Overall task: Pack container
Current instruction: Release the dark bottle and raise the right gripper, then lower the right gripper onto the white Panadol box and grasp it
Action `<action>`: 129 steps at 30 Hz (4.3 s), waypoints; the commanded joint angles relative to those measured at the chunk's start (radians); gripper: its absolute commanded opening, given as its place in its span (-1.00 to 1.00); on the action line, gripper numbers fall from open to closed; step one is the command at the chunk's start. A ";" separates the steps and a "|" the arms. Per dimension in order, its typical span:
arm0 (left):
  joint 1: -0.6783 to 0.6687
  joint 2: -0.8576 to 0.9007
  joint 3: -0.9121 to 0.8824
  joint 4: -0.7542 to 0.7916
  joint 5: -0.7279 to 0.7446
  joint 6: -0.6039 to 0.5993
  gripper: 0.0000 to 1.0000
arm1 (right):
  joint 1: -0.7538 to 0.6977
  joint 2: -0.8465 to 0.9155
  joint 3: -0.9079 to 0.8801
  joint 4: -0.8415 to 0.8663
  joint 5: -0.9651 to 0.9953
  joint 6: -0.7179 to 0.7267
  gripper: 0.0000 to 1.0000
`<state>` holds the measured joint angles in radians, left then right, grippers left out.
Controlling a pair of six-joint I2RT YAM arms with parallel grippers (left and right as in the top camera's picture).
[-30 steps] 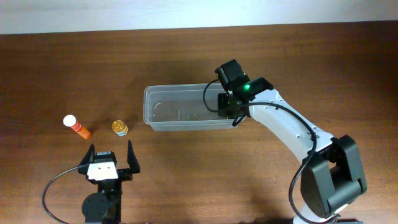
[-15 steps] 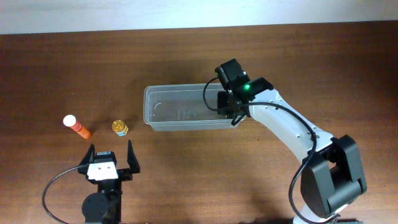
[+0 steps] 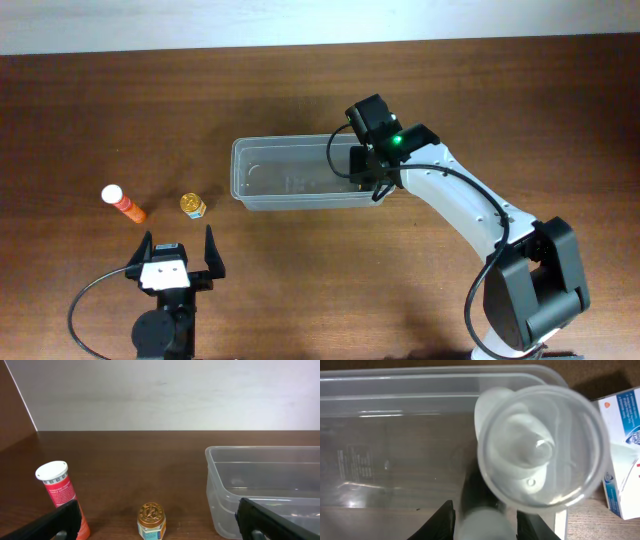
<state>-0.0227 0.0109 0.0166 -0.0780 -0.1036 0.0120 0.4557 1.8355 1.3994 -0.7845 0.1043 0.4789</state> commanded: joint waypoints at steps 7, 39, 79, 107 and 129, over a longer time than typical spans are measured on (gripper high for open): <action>0.006 -0.006 -0.007 0.003 0.010 0.019 0.99 | 0.010 0.004 -0.006 0.000 0.021 0.001 -0.35; 0.006 -0.006 -0.007 0.003 0.010 0.019 0.99 | -0.100 -0.057 0.735 -0.653 0.143 -0.180 -0.06; 0.006 -0.006 -0.007 0.003 0.010 0.019 0.99 | -0.393 0.097 -0.040 -0.011 -0.170 -0.411 0.74; 0.006 -0.006 -0.007 0.003 0.010 0.019 0.99 | -0.449 0.167 -0.042 0.038 -0.177 -0.519 0.54; 0.006 -0.006 -0.007 0.003 0.010 0.019 0.99 | -0.449 0.167 -0.070 0.052 -0.209 -0.578 0.30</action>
<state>-0.0227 0.0109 0.0166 -0.0780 -0.1036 0.0120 0.0097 1.9911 1.3373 -0.7387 -0.0895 -0.0883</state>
